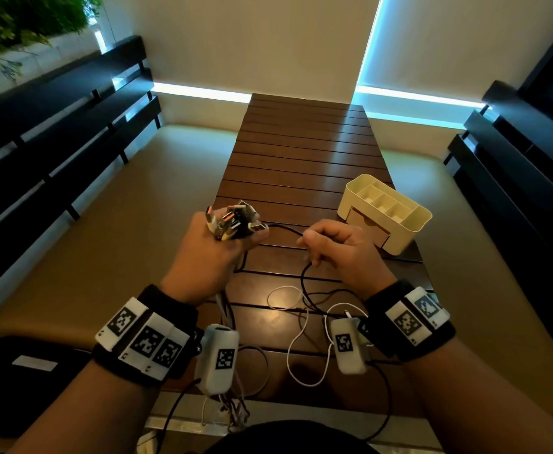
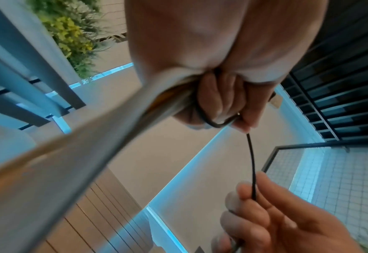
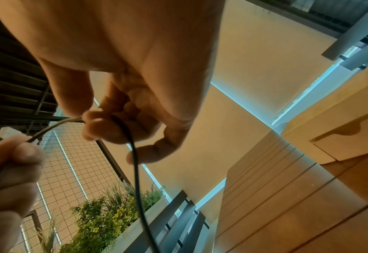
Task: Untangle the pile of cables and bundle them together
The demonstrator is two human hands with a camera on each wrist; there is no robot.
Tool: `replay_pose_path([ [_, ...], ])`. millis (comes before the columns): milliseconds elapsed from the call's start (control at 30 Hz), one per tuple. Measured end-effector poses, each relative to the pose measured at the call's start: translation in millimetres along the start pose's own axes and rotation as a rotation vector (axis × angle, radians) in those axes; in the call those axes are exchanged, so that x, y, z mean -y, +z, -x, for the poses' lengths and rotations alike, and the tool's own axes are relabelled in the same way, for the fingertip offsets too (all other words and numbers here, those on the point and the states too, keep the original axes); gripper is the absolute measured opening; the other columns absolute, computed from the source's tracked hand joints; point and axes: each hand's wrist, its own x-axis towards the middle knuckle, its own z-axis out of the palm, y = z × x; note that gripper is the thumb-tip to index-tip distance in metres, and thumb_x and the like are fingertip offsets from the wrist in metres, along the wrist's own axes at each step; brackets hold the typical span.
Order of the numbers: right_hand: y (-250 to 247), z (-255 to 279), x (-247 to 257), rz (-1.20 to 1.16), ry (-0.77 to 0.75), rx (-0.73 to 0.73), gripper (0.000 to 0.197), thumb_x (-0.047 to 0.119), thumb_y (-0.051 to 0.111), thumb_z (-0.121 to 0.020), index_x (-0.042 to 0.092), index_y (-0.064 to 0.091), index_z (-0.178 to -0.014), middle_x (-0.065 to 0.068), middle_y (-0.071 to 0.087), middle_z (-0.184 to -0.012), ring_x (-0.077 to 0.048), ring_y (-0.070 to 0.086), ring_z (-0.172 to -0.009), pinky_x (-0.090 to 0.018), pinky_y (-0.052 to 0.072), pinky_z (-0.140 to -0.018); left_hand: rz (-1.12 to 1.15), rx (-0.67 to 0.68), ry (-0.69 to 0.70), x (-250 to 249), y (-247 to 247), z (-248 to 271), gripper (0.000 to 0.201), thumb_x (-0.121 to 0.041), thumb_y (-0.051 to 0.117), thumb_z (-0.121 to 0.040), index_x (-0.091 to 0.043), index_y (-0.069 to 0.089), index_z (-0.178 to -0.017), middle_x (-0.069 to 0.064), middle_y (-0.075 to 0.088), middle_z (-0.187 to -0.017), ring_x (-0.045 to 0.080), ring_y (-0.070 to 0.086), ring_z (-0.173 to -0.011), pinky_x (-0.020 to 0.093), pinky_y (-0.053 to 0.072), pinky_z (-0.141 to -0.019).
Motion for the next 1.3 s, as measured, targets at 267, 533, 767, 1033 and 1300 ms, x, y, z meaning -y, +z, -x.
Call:
replay_pose_path([
  [267,-10,3,-22,-0.041,0.211,-0.034,0.022,0.032,0.057,-0.096,0.016,0.068,-0.085,0.006,0.044,-0.053,-0.012,0.040,-0.049,-0.027,0.039,-0.049,0.375,-0.086,-0.151,13,-15,0,0.012,-0.019,0.065,-0.087,-0.013,0.062,-0.077,-0.001,0.031,-0.055,0.015,0.022,-0.046,0.023,0.022,-0.044],
  [533,-31,-4,-26,0.537,0.121,-0.072,0.010,0.032,0.064,-0.094,0.027,0.069,-0.086,0.014,0.064,-0.079,0.000,0.059,-0.078,-0.010,0.040,-0.066,-0.215,-0.219,-0.280,24,-21,-7,0.013,-0.022,0.070,-0.090,-0.018,0.068,-0.078,-0.003,0.047,-0.057,0.010,0.037,-0.048,0.029,0.034,-0.055],
  [767,-13,-7,-15,0.713,-0.056,0.070,0.019,0.030,0.064,-0.094,0.014,0.071,-0.088,0.008,0.060,-0.079,-0.005,0.055,-0.073,-0.015,0.039,-0.065,-0.420,0.030,-0.061,7,14,-6,0.009,-0.014,0.067,-0.091,-0.011,0.071,-0.098,0.002,0.069,-0.086,0.008,0.059,-0.071,0.024,0.047,-0.064],
  [1033,-7,-9,14,0.544,-0.235,0.034,0.004,0.015,0.067,-0.092,0.016,0.070,-0.094,0.014,0.058,-0.081,-0.002,0.054,-0.077,-0.006,0.038,-0.067,-0.494,0.193,0.010,6,23,-13,0.011,-0.023,0.065,-0.093,-0.013,0.067,-0.088,-0.001,0.065,-0.077,0.012,0.056,-0.067,0.031,0.042,-0.059],
  [1300,-14,-1,-19,0.381,0.092,-0.040,0.010,0.025,0.053,-0.101,0.027,0.061,-0.096,0.011,0.058,-0.079,0.005,0.054,-0.071,-0.007,0.042,-0.063,-0.468,-0.209,0.034,1,6,-9,0.021,-0.019,0.061,-0.095,-0.005,0.063,-0.081,0.005,0.059,-0.067,0.015,0.046,-0.053,0.025,0.038,-0.049],
])
